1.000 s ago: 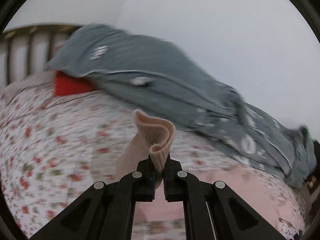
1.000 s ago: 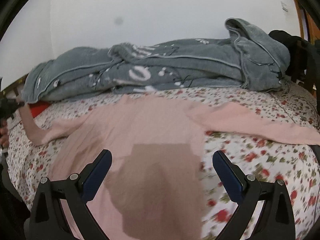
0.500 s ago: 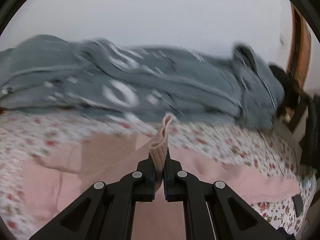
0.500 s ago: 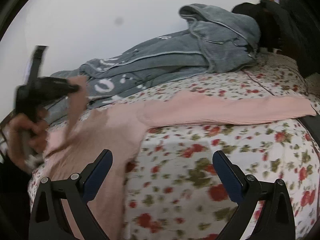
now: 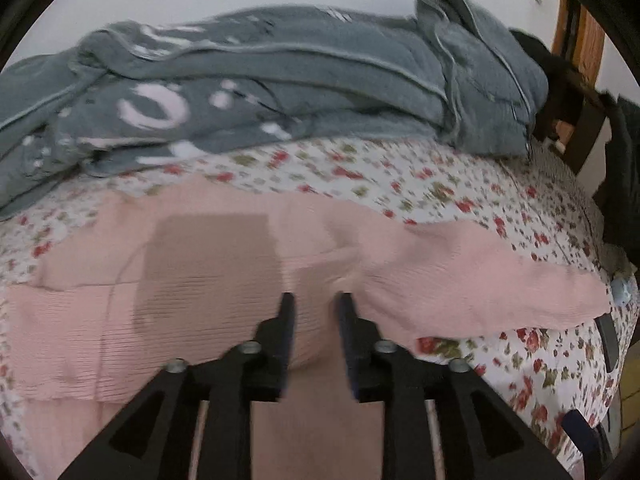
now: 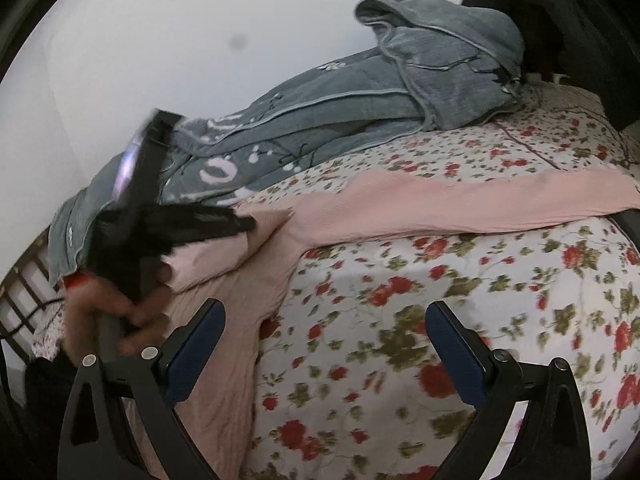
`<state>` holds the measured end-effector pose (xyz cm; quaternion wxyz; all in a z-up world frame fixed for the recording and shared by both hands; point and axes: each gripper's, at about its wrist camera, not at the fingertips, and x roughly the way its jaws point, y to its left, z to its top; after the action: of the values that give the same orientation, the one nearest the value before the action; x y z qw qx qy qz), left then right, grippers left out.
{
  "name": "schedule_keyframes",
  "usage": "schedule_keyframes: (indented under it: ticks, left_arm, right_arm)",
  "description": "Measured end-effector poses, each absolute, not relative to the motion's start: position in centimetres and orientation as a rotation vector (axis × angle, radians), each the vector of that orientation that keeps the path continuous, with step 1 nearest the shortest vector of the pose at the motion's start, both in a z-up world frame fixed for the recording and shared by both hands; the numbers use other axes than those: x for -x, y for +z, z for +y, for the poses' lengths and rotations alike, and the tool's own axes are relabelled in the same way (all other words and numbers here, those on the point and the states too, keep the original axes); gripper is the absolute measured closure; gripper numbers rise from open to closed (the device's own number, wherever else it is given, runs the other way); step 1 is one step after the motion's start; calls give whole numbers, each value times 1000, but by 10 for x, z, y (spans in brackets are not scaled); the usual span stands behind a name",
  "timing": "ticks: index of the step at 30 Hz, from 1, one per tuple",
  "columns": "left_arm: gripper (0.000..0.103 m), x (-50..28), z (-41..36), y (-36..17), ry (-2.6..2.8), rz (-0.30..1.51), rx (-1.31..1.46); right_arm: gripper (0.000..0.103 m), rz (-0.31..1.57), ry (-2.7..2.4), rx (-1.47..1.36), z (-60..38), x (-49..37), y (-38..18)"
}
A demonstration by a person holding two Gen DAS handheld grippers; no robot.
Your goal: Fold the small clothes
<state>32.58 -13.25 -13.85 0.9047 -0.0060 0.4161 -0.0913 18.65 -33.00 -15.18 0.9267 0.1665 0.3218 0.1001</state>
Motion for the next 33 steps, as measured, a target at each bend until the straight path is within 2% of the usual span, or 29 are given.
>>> schedule_keyframes:
  ticks: [3, 5, 8, 9, 10, 12, 21, 33]
  left_arm:
    - [28, -311, -84, -125, -129, 800, 90]
    - [27, -297, -52, -118, -83, 757, 114]
    - [28, -277, -4, -113, -2, 749, 145]
    - [28, -272, 11, -113, 8, 754, 173]
    - [28, -268, 20, -113, 8, 757, 191]
    - [28, -261, 34, -119, 7, 760, 212]
    - [28, -244, 42, -186, 76, 835, 117]
    - [19, -246, 32, -195, 84, 807, 63]
  right_arm:
    - [4, 673, 218, -300, -314, -186, -153]
    - [4, 688, 205, -262, -306, -185, -154]
    - [11, 686, 167, -221, -307, -180, -149]
    - [19, 695, 144, -209, -312, -180, -146]
    - [32, 706, 121, -195, -319, -179, -143]
    - [47, 722, 106, -163, -337, -179, -137]
    - [47, 705, -95, -169, -445, -179, -137]
    - [47, 750, -159, -359, -514, -219, -170]
